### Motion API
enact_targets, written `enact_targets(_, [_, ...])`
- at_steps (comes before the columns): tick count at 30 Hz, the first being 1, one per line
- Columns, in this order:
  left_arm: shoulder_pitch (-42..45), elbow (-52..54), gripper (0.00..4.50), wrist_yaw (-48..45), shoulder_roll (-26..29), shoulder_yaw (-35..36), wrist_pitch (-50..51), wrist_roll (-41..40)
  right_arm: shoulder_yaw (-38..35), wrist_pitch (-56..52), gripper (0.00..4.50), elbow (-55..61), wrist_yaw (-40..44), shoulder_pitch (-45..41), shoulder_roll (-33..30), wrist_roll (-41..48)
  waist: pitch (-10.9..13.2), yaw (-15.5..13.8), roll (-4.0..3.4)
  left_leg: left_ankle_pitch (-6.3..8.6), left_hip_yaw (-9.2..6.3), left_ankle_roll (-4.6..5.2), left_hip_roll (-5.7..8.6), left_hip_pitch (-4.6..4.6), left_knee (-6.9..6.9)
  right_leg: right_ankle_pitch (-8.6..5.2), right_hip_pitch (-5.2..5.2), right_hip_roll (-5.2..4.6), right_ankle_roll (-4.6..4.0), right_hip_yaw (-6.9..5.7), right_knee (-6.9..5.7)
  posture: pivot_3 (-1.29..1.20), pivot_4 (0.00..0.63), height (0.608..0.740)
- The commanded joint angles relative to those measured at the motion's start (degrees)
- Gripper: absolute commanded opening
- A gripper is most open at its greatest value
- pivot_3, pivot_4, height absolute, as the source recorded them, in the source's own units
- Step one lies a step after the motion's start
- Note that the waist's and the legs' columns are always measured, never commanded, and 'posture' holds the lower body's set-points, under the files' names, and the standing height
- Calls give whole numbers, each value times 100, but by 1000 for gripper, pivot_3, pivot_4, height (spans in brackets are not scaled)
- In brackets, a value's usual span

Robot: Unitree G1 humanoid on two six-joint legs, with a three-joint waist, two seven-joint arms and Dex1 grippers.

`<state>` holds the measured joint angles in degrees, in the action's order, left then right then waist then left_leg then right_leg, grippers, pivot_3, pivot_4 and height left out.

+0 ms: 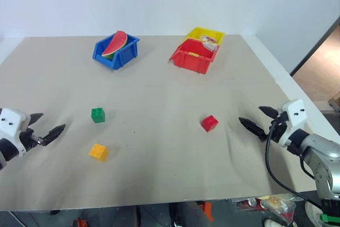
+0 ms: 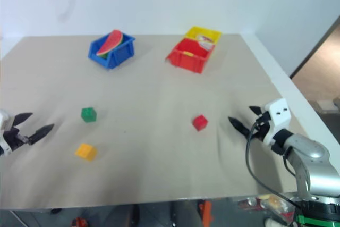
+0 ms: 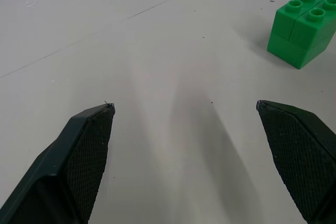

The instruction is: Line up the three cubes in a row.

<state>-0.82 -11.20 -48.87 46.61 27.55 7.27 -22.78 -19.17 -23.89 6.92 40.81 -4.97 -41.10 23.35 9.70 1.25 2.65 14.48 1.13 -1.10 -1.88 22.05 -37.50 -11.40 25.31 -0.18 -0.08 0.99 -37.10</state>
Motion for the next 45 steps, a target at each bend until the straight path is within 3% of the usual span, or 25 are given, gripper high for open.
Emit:
enact_targets(1, [222,43,4481,42,13,15,-179,25,-1,87,4500,-110,147,-250,-138,17,0,0,0,0,0,0,0,0,0,0,0,0,1,0,0,0,150,740])
enact_targets(15, [474,284,4481,623,-453,115,-462,26,239,91,4500,-212,268,-599,-149,-91,0,0,1,-3,11,5,0,-4,-2,12,0,1,7,11,0,0,150,740])
enact_targets(18, [561,965,4481,483,-414,74,-383,-269,241,-61,4500,98,268,-716,-148,40,2,0,5,-3,13,5,1,-4,-5,15,-1,0,12,13,0,0,150,740])
enact_targets(26, [832,3436,4481,-751,74,-1448,1114,-1447,906,-946,4500,1311,-26,-1010,193,389,2,2,4,-3,13,3,3,-4,-10,17,-4,3,16,17,0,0,150,740])
enact_targets(34, [1185,3255,4481,-1576,66,-2395,1144,-1221,1391,-1113,4500,1381,-330,-837,363,100,3,3,2,-3,8,3,1,-4,-10,14,-1,15,12,16,-1,0,150,740])
enact_targets(45, [1607,3138,4481,-1882,-214,-2854,1154,-1069,1688,-1005,4500,1011,-689,-654,772,-241,3,7,2,-3,8,4,2,0,-11,15,0,16,13,19,0,0,150,740])
